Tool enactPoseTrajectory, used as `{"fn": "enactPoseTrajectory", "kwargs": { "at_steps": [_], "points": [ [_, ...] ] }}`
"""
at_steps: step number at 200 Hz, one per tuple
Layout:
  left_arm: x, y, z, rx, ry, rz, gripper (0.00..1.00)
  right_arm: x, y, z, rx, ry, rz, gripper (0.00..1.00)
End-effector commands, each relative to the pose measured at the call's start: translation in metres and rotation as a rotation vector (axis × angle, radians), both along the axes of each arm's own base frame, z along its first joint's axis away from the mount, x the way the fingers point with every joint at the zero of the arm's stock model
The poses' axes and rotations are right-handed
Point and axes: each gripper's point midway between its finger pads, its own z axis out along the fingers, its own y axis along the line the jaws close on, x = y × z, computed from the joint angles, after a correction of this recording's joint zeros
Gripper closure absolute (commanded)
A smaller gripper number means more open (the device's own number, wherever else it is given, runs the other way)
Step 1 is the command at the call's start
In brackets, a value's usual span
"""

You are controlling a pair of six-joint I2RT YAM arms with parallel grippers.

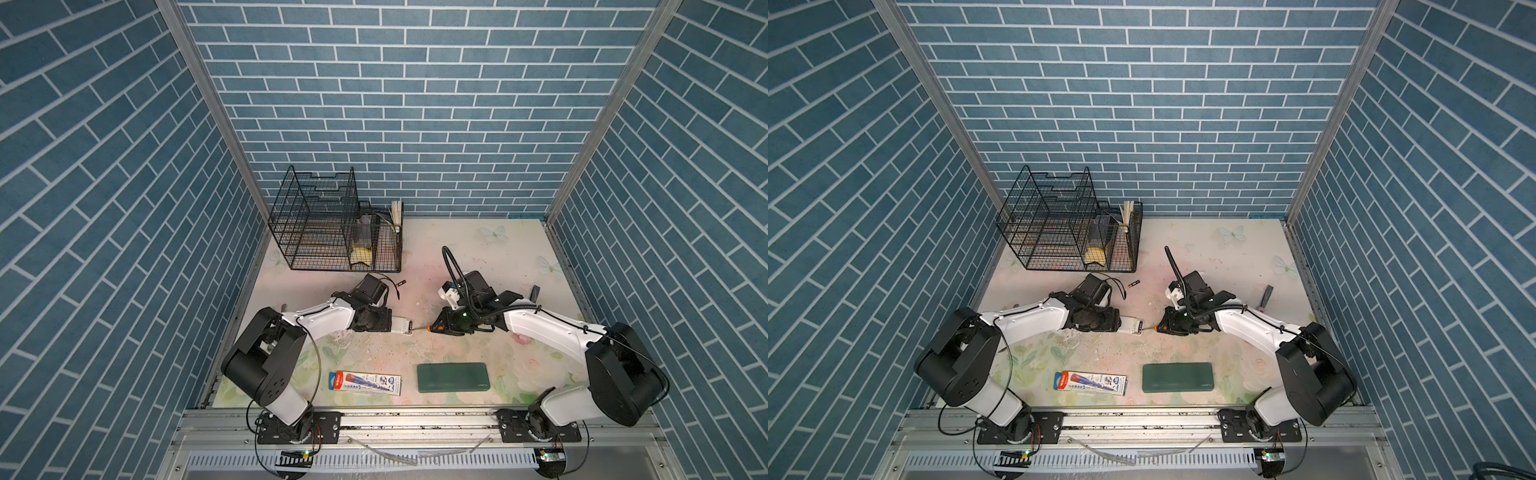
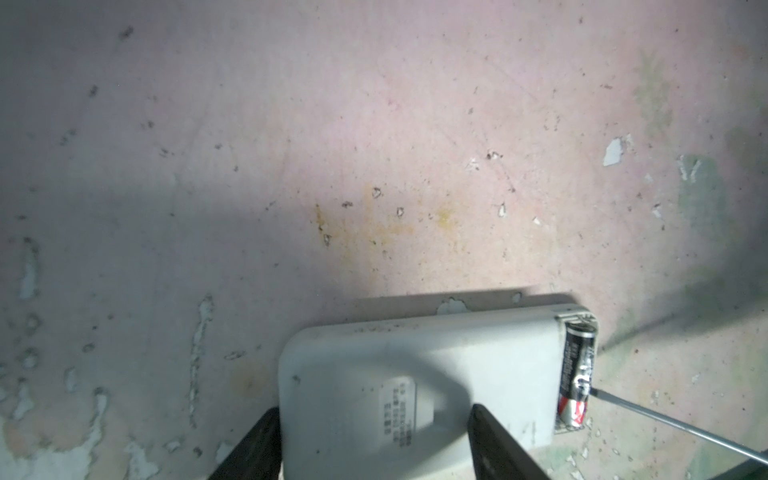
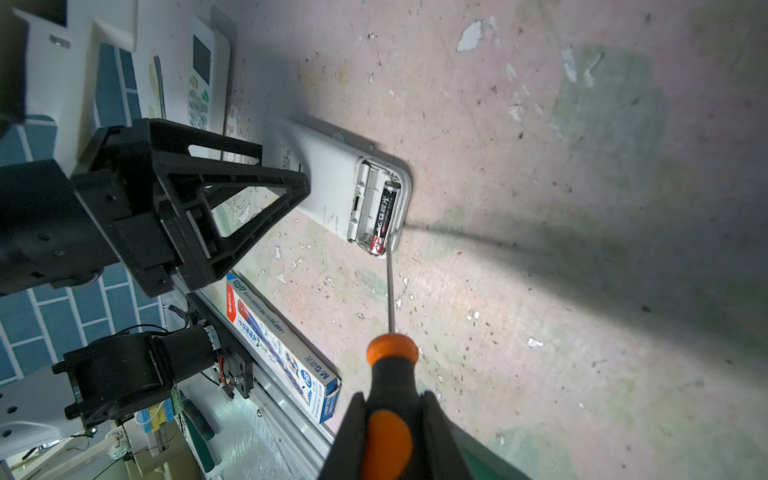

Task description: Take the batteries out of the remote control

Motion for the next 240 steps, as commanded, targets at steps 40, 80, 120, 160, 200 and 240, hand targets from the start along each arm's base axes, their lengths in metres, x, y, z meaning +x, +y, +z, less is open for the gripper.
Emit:
{"fn": "enactPoseTrajectory", "kwargs": {
  "at_steps": [40, 80, 120, 160, 200, 240],
  "points": [
    [-0.012, 0.006, -0.021, 0.027, 0.065, -0.007, 0.34, -0.004, 0.002, -0.008, -0.035, -0.012, 0.053, 1.00],
    [-0.012, 0.009, -0.021, 0.044, 0.065, -0.005, 0.36, -0.004, -0.001, 0.001, -0.052, -0.036, 0.059, 1.00],
    [-0.013, 0.010, -0.022, 0.048, 0.067, -0.007, 0.37, -0.004, -0.002, 0.000, -0.059, -0.037, 0.062, 1.00],
    [-0.012, 0.009, -0.022, 0.043, 0.067, -0.007, 0.38, -0.003, 0.000, 0.002, -0.057, -0.048, 0.075, 1.00],
    [-0.013, 0.008, -0.023, 0.039, 0.072, -0.008, 0.39, -0.003, 0.002, 0.004, -0.064, -0.068, 0.105, 1.00],
    [-0.014, 0.008, -0.024, 0.035, 0.072, -0.008, 0.39, -0.002, 0.005, 0.005, -0.058, -0.073, 0.115, 1.00]
  ]
}}
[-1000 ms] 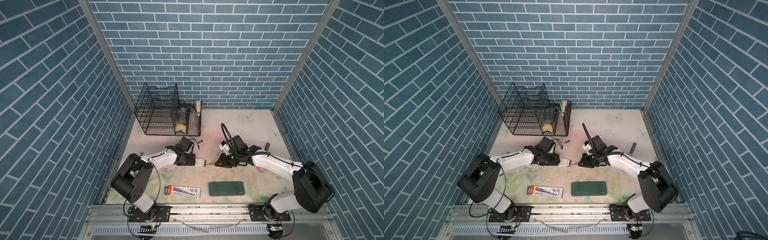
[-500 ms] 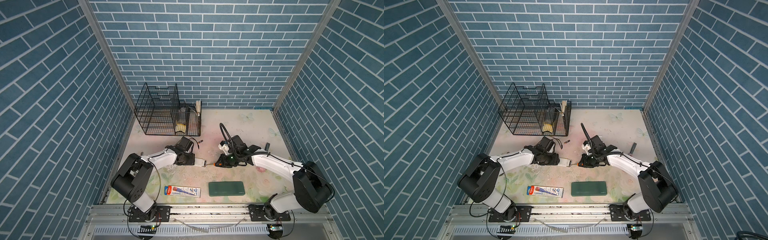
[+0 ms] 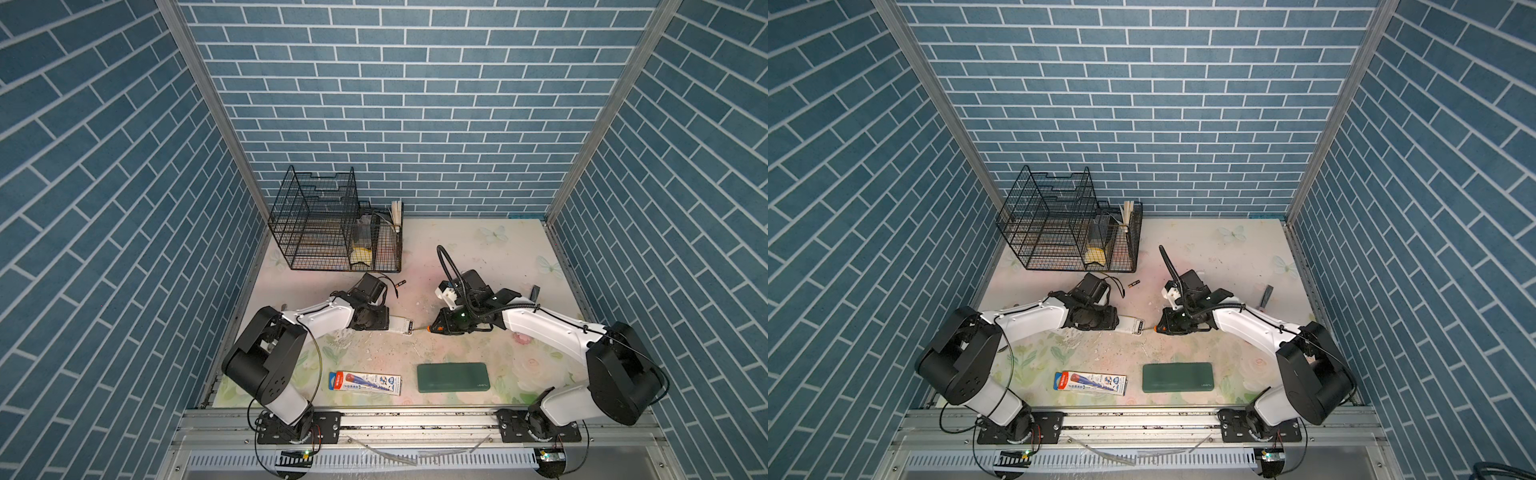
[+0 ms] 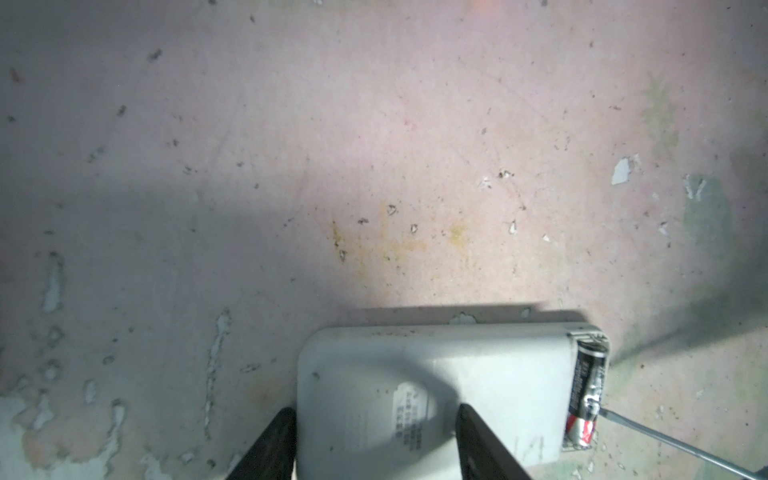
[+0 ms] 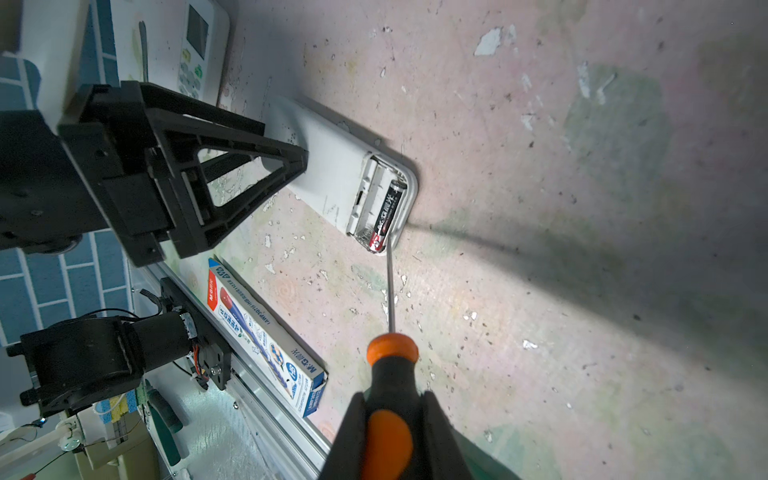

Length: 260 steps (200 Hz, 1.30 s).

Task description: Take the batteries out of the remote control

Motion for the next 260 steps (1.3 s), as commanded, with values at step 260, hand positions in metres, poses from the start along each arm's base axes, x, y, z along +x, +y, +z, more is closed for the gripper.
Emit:
{"fn": "enactPoseTrajectory", "kwargs": {
  "at_steps": [260],
  "points": [
    [-0.022, 0.009, -0.027, 0.044, 0.087, -0.021, 0.43, 0.013, 0.007, 0.029, -0.019, -0.113, 0.040, 1.00]
  ]
}}
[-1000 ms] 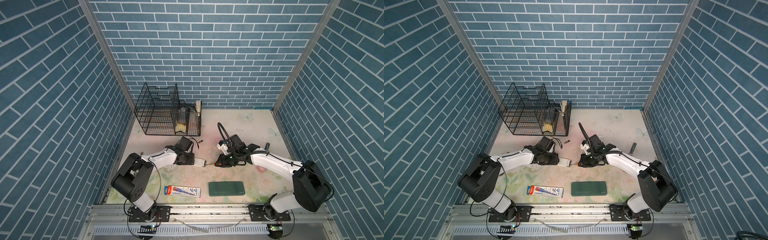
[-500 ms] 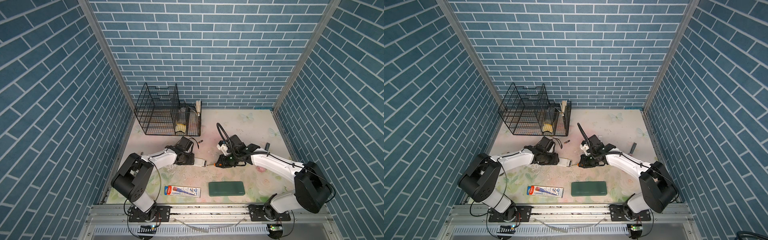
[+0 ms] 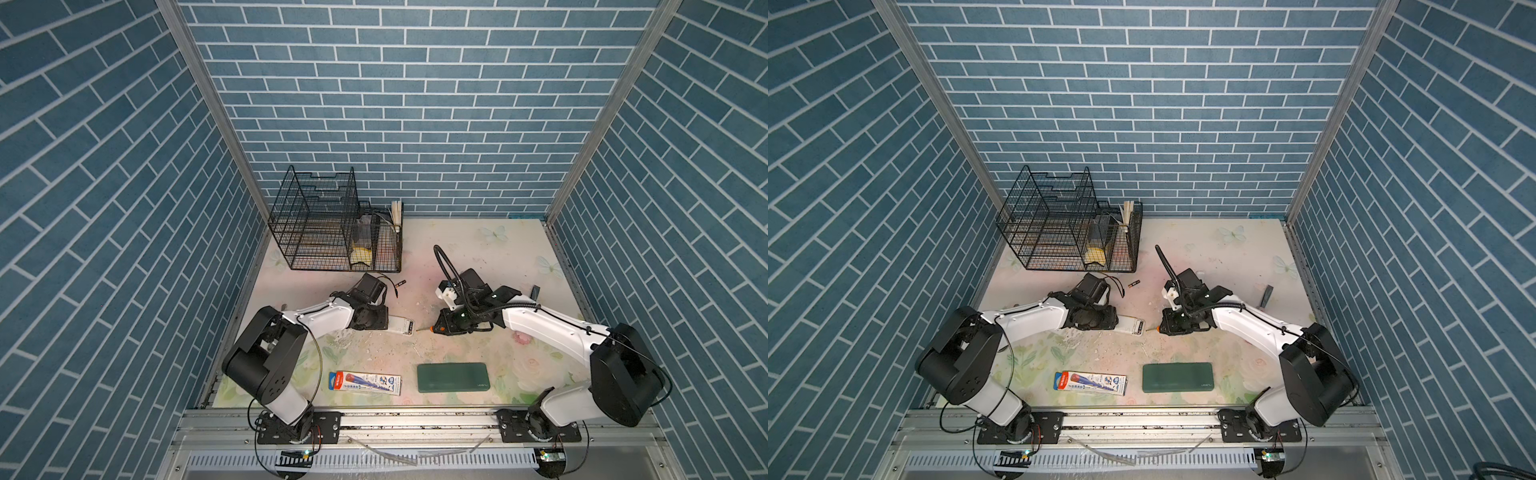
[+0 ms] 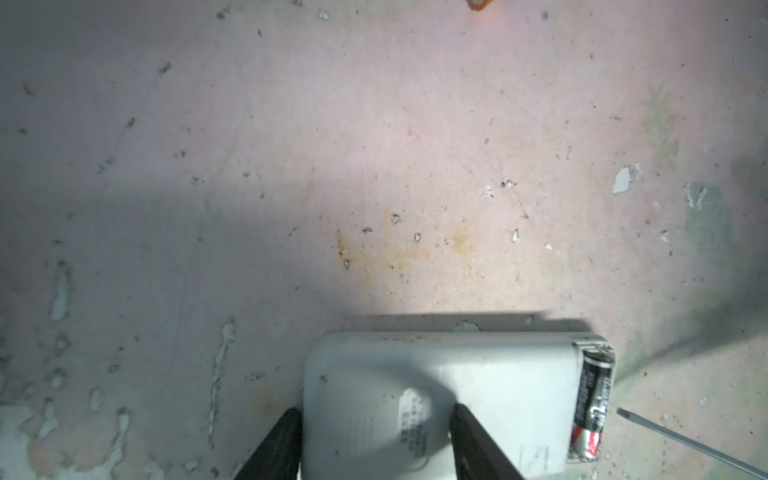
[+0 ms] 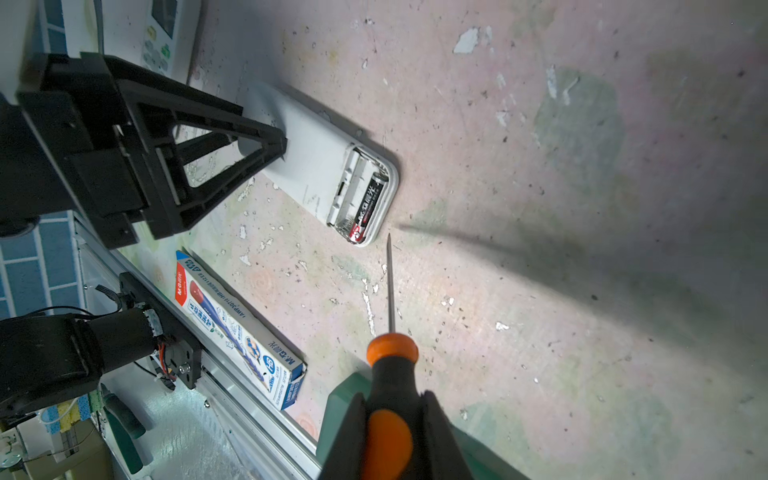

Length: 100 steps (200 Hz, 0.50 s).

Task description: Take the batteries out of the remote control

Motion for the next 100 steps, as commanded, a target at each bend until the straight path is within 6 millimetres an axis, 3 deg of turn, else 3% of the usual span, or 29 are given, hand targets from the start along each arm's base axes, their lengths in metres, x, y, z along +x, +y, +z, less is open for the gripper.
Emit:
{"fn": "enactPoseTrajectory", "kwargs": {
  "at_steps": [1, 100],
  "points": [
    [-0.025, 0.008, -0.026, 0.044, 0.101, -0.025, 0.43, 0.012, 0.013, 0.023, 0.054, -0.065, 0.025, 1.00],
    [-0.026, 0.009, -0.028, 0.044, 0.102, -0.023, 0.43, 0.009, 0.019, 0.005, 0.064, -0.013, 0.030, 1.00]
  ]
}}
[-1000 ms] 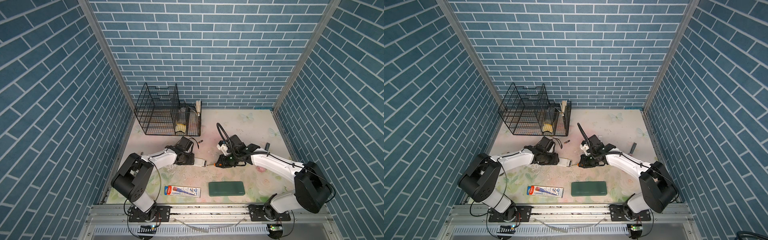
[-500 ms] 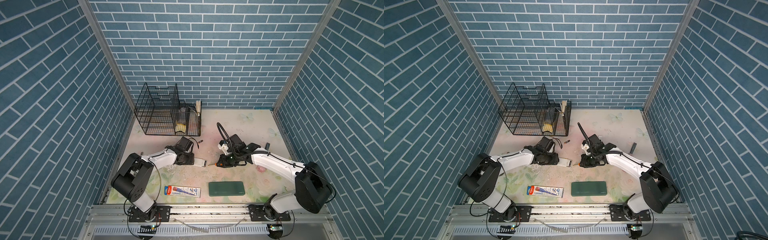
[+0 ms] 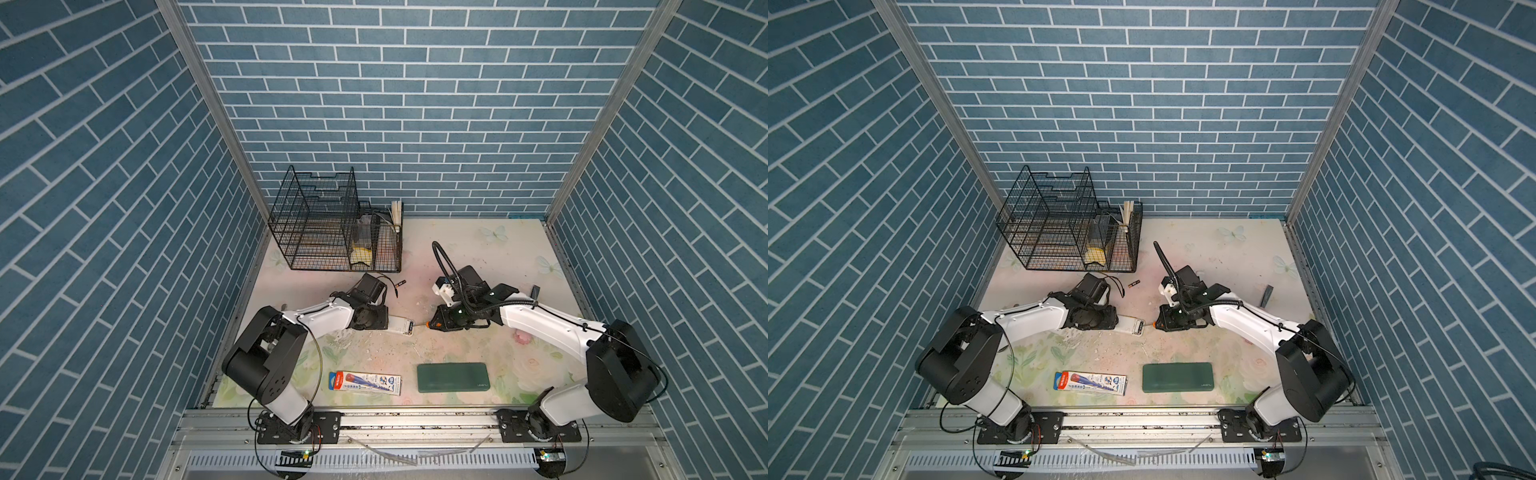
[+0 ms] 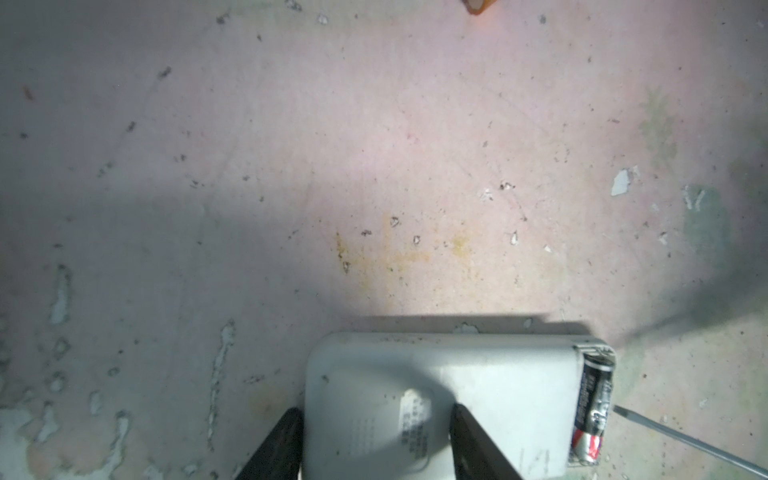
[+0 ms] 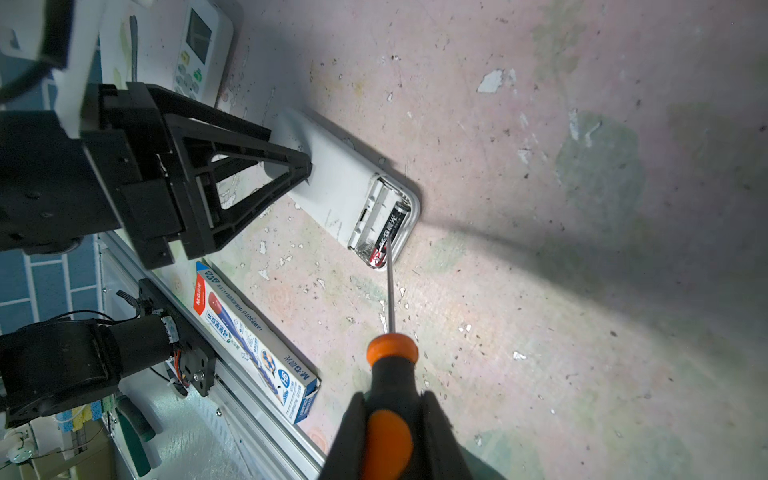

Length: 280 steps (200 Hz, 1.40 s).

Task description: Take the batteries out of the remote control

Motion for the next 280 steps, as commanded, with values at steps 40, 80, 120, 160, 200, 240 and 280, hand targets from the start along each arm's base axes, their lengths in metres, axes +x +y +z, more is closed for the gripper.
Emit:
{"fn": "enactPoseTrajectory", "kwargs": {
  "at_steps": [40, 80, 120, 160, 200, 240, 280],
  "points": [
    [-0.027, 0.009, -0.028, 0.044, 0.108, -0.022, 0.44, -0.001, 0.007, 0.002, 0.029, 0.008, 0.020, 1.00],
    [-0.028, 0.010, -0.029, 0.046, 0.109, -0.020, 0.44, -0.002, 0.004, 0.005, 0.027, -0.002, 0.015, 1.00],
    [-0.028, 0.010, -0.029, 0.045, 0.108, -0.019, 0.44, -0.003, 0.000, 0.014, 0.024, -0.021, 0.006, 1.00],
    [-0.028, 0.010, -0.029, 0.044, 0.108, -0.020, 0.45, -0.005, -0.003, 0.011, 0.019, -0.017, 0.002, 1.00],
    [-0.028, 0.010, -0.029, 0.045, 0.107, -0.021, 0.45, -0.010, -0.006, 0.002, 0.005, 0.002, 0.001, 1.00],
    [-0.028, 0.010, -0.030, 0.043, 0.108, -0.021, 0.45, -0.012, -0.008, -0.005, -0.007, 0.014, -0.001, 1.00],
    [-0.028, 0.009, -0.030, 0.042, 0.109, -0.023, 0.45, -0.012, -0.008, -0.012, -0.008, 0.026, -0.005, 1.00]
  ]
}}
